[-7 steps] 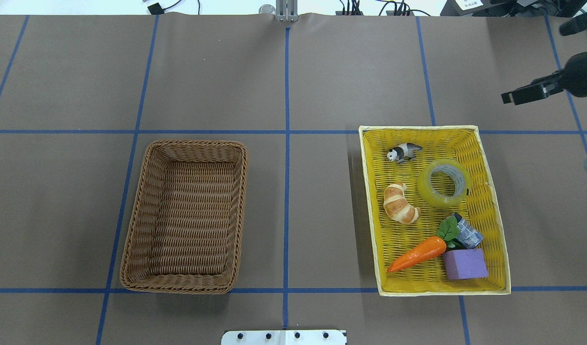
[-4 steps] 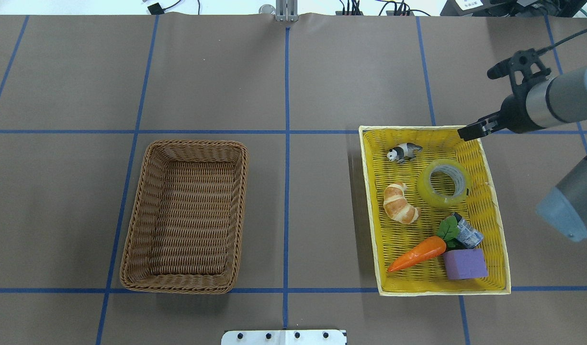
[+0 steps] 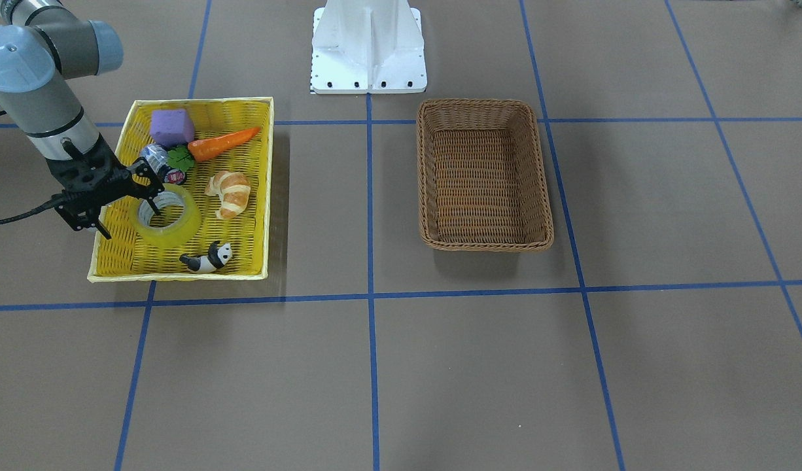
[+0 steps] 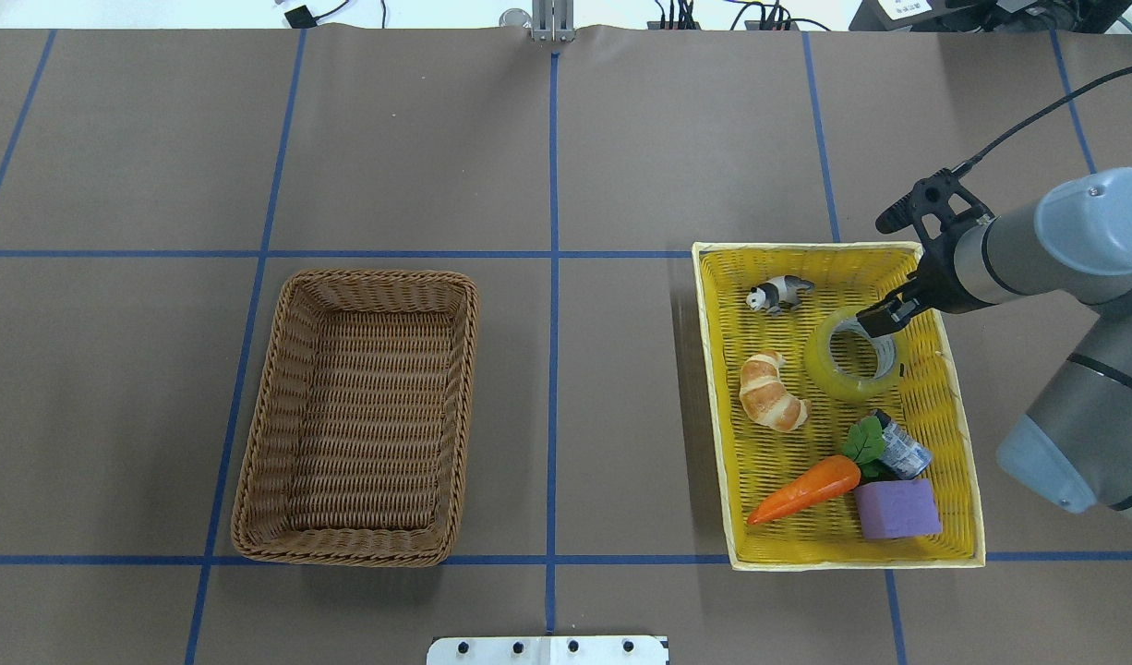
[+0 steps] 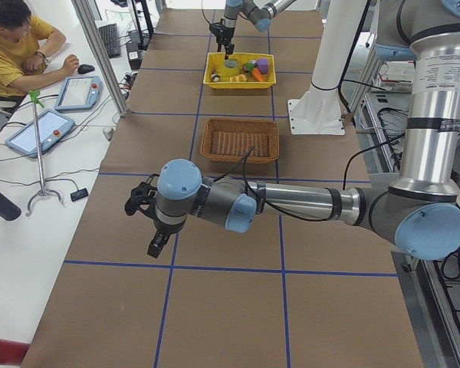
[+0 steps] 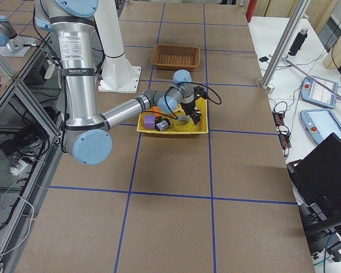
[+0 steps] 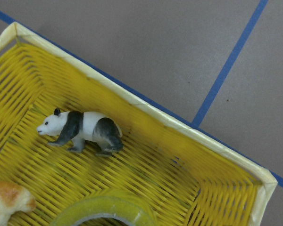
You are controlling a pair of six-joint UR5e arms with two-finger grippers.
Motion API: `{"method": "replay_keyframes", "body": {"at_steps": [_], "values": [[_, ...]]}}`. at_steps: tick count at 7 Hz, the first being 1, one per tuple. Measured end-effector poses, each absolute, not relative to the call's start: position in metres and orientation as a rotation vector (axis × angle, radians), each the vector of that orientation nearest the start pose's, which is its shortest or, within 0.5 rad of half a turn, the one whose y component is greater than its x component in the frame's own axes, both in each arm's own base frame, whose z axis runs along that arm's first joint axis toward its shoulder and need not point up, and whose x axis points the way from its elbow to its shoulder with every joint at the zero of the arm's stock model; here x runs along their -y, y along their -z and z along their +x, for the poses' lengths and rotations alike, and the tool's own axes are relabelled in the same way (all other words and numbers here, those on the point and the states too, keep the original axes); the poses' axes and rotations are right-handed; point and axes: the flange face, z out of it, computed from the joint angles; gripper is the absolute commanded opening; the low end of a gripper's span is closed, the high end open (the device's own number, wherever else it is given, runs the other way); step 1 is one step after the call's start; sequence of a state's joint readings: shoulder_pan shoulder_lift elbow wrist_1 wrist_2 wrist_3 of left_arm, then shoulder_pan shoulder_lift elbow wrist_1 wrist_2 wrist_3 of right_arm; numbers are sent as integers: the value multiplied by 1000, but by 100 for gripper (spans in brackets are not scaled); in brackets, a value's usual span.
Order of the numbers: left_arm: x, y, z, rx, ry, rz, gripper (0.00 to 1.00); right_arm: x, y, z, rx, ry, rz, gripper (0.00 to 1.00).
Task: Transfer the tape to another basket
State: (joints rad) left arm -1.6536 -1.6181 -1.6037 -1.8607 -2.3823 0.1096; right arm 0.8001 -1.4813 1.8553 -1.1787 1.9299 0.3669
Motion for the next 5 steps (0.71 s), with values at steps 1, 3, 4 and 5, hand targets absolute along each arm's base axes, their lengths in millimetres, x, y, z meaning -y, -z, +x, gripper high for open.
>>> {"method": "replay_keyframes", "body": {"at_steps": [1, 3, 4, 5], "values": [[522, -583, -105, -766, -171, 424, 99, 457, -449, -308, 688, 554, 460, 77], [522, -584, -105, -767, -168, 421, 99, 459, -461, -316, 674, 584, 449, 44], [522, -584, -105, -767, -167, 421, 99, 457, -463, -322, 674, 597, 443, 42], [522, -584, -105, -768, -165, 420, 99, 453, -463, -329, 677, 610, 439, 23]]}}
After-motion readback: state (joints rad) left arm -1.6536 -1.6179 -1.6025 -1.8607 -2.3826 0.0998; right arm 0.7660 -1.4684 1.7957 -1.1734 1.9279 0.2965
